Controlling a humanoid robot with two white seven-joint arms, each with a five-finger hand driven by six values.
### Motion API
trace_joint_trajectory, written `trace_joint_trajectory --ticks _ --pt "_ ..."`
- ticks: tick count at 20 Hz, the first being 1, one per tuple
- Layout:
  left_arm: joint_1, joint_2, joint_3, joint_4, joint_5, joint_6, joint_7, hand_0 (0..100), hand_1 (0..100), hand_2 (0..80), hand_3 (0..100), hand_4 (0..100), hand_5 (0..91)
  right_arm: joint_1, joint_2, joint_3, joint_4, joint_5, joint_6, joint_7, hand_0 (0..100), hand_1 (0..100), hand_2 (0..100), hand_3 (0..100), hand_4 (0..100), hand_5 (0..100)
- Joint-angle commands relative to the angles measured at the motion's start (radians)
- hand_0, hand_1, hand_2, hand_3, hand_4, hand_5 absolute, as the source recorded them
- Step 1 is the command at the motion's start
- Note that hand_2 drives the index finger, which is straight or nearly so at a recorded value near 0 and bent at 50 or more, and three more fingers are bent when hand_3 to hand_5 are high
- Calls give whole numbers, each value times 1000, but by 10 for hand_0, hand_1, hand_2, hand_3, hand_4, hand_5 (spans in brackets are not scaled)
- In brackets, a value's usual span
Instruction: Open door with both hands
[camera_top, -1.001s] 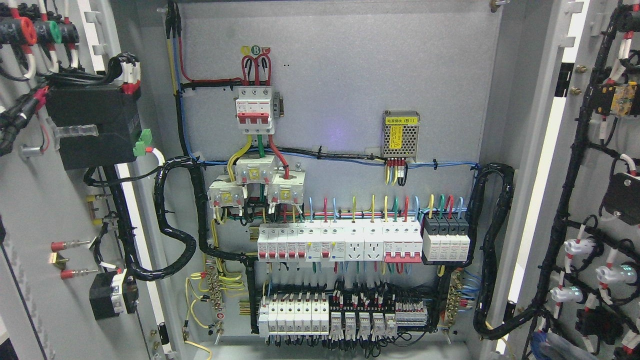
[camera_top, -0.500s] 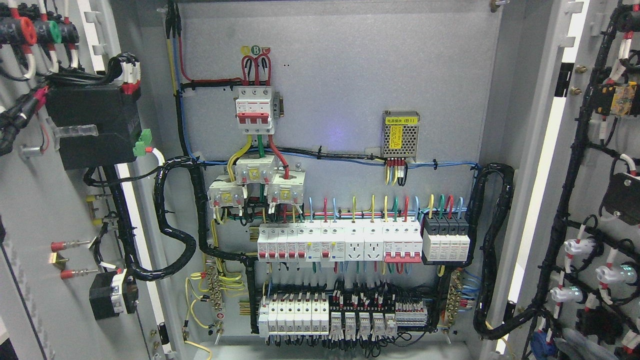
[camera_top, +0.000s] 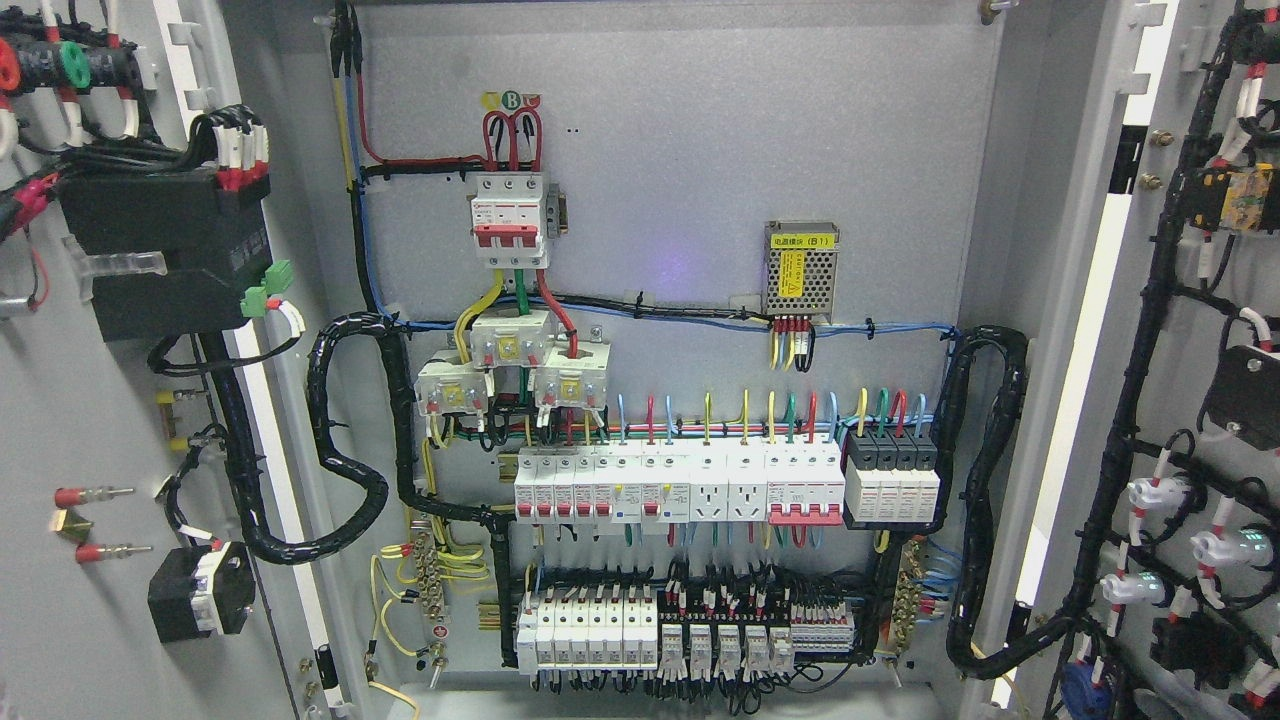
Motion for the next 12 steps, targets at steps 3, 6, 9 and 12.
trace_joint_trajectory --ticks 3,6,9,12 --pt "4 40 138 2 84 -436 -1 0 0 0 0 0 0 23 16 -37 5 -16 -1 0 380 0 0 0 0 0" --pt "4 79 171 15 136 -426 -2 0 0 0 0 0 0 31 16 -48 5 -17 -1 0 380 0 0 0 0 0" --pt "2 96 184 44 160 -422 -2 0 0 0 0 0 0 43 17 -62 5 -17 -1 0 380 0 0 0 0 0" --pt "2 121 206 65 199 -421 -2 0 0 0 0 0 0 46 39 -80 6 -17 -1 0 380 0 0 0 0 0"
